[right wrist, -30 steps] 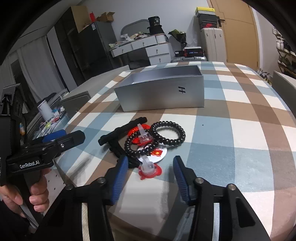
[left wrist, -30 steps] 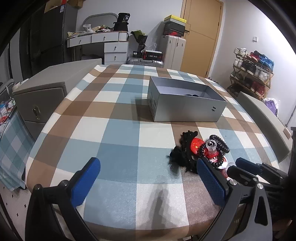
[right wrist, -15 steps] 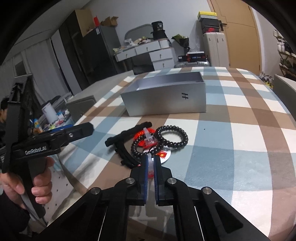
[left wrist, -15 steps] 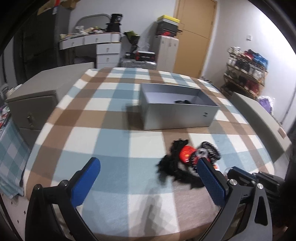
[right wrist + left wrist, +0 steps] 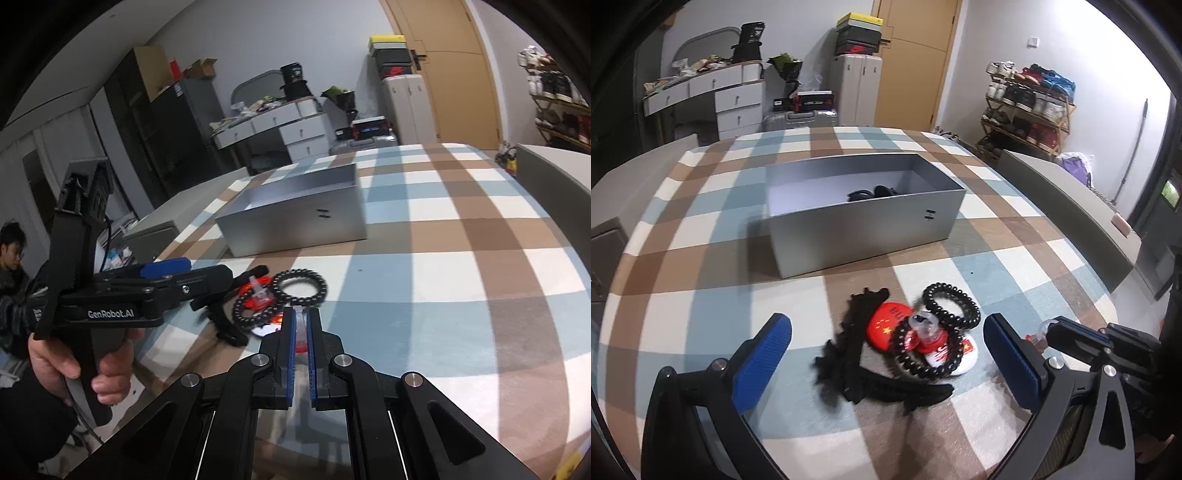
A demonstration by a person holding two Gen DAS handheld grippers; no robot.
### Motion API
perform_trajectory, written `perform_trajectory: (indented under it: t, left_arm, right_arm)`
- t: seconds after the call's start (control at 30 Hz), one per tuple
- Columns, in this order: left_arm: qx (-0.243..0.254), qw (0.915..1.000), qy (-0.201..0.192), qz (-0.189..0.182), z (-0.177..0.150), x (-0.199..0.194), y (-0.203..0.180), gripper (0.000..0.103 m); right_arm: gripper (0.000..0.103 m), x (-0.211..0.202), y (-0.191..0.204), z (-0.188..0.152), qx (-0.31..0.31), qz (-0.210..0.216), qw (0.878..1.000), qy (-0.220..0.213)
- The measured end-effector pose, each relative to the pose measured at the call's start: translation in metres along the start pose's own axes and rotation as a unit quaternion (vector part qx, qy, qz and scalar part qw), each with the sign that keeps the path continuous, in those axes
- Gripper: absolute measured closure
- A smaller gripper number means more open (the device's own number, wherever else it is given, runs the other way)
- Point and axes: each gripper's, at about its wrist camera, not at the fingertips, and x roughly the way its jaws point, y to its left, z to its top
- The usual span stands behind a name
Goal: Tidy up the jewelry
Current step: 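Grasp the red-and-clear hair clip with the right gripper, then carry the red hair clip into the silver box and release it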
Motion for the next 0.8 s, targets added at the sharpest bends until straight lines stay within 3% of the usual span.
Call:
perform_trajectory:
  t: [0.03, 0.2, 0.37, 0.47, 0.57, 0.67, 0.8]
  left_arm:
    - [0.003, 1.0, 0.001, -0.006, 0.0, 0.002, -0.002, 0.004]
    - [0.032, 0.9992, 0.016, -0.017, -0.001, 0.009, -0.011, 0.037]
    - [0.038, 0.9985, 0.023, -0.032, 0.001, 0.011, -0.012, 0.05]
    - [0.048, 0.9974, 0.049, -0.021, 0.0, 0.019, -0.016, 0.064]
    - [0.051, 0.9971, 0.051, -0.025, -0.001, 0.018, -0.017, 0.069]
    - [0.055, 0.997, 0.05, -0.022, 0.0, 0.018, -0.018, 0.084]
    - [0.064, 0.9963, 0.052, -0.025, 0.001, 0.018, -0.019, 0.088]
  right_arm:
    - [0.098, -0.002, -0.002, -0.001, 0.003, 0.001, 1.0, -0.001]
    - [0.098, -0.005, -0.004, -0.002, 0.001, 0.0, 1.0, -0.003]
    - [0.098, -0.008, -0.002, 0.0, -0.002, 0.006, 1.0, -0.009]
    - [0.098, -0.007, -0.001, 0.0, -0.007, 0.009, 1.0, -0.008]
    - [0.098, -0.007, 0.0, 0.0, -0.007, 0.01, 1.0, -0.007]
    - [0.098, -0.007, 0.001, 0.0, -0.008, 0.009, 1.0, -0.007]
    - [0.098, -0.007, 0.001, 0.001, -0.009, 0.009, 1.0, -0.008]
